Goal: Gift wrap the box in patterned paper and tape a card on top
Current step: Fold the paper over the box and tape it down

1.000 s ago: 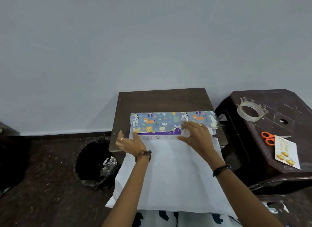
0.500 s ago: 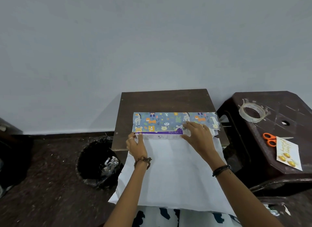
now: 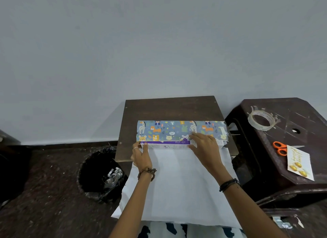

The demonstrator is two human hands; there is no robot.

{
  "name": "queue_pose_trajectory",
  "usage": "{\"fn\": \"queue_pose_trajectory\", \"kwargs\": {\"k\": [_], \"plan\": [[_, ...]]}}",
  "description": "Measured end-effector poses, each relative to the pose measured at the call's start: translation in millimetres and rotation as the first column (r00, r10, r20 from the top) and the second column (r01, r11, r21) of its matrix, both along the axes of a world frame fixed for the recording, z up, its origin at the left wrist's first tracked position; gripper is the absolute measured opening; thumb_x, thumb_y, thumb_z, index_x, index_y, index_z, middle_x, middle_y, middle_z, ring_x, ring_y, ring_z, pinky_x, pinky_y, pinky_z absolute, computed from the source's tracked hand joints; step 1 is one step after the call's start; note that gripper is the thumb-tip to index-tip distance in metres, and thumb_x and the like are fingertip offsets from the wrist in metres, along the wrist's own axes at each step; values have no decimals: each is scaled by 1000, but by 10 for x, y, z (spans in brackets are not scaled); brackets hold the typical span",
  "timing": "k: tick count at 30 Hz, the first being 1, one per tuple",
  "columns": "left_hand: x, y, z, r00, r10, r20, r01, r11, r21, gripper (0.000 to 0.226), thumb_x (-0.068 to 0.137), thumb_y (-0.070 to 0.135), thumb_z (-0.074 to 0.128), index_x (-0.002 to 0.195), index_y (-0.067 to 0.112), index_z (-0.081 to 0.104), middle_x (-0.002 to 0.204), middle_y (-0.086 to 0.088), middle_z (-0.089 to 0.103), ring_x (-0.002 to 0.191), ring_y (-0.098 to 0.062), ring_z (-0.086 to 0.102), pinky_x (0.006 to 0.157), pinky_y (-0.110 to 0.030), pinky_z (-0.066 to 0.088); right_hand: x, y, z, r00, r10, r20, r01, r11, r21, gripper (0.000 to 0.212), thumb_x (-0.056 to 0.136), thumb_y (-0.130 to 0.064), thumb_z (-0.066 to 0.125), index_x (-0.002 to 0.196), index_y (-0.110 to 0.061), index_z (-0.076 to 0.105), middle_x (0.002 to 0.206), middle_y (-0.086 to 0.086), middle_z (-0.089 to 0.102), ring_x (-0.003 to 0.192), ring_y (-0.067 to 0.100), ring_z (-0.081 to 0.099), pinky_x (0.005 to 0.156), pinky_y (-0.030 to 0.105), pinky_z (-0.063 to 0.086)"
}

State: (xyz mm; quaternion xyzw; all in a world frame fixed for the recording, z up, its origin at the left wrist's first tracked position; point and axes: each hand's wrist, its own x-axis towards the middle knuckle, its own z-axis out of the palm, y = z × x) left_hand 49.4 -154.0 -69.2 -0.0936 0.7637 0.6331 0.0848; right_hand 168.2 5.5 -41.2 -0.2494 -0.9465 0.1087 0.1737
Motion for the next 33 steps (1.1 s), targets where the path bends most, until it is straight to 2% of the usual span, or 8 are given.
{"fn": "queue_pose_trajectory", "kwargs": {"k": [6,9,13,16,19,25,29,33], "plan": [[30,20,1,1000,28,-1,-28,1000,7,33,92,25,55,120,9,52,118,-9,52,117,-26,46,98,-43,42,16,-44,46,997,50,-61,-43,993,107,35,51,-21,92,79,-11,74,86,5,75,75,23,72,68,38,55],[39,22,-14,1000,30,-1,-30,999,38,36,88,26,61,118,7,51,120,-11,54,113,-27,51,97,-45,45,51,-47,21,995,45,-86,-32,989,143,28,53,-15,91,75,-15,75,82,1,75,73,19,71,75,34,50],[48,1,10,999,49,11,-50,996,75,35,87,17,63,114,0,50,112,-9,48,102,-22,48,91,-32,42,102,-82,-23,994,23,-108,-5,986,169,24,57,-11,88,73,-17,72,73,-2,73,66,18,69,81,31,36],[71,-27,-3,999,36,-9,-35,995,95,33,85,12,65,112,0,48,116,-13,48,111,-29,47,97,-41,43,126,-123,-37,992,20,-122,2,984,180,22,59,-8,87,70,-18,70,66,-2,70,61,19,66,82,30,31],[94,-59,2,1000,24,-19,-22,993,112,36,84,5,64,115,2,45,120,-16,46,106,-25,46,94,-39,44,150,-173,-37,989,31,-146,-1,979,202,23,59,-4,86,66,-18,70,63,-3,69,58,18,64,83,30,33],[109,-67,-9,998,-18,-64,29,986,165,68,79,-9,64,134,5,26,130,-19,45,121,-29,44,93,-31,40,180,-196,-101,986,46,-159,-7,972,235,22,62,-3,84,68,-18,70,66,-4,68,60,18,63,85,30,35],[123,-114,-23,998,-45,-40,49,992,116,82,80,-8,63,143,10,13,126,-21,47,120,-30,46,92,-32,39,180,-205,-118,994,27,-101,-1,968,250,25,60,-3,84,71,-18,68,67,-4,65,62,19,62,75,29,40],[128,-220,-65,996,-21,-81,24,999,27,76,81,-10,61,142,3,17,131,-17,47,121,-32,47,89,-27,37,174,-218,-95,997,27,-74,-12,980,198,26,59,-6,85,72,-17,66,67,-3,64,61,19,61,59,28,48]]}}
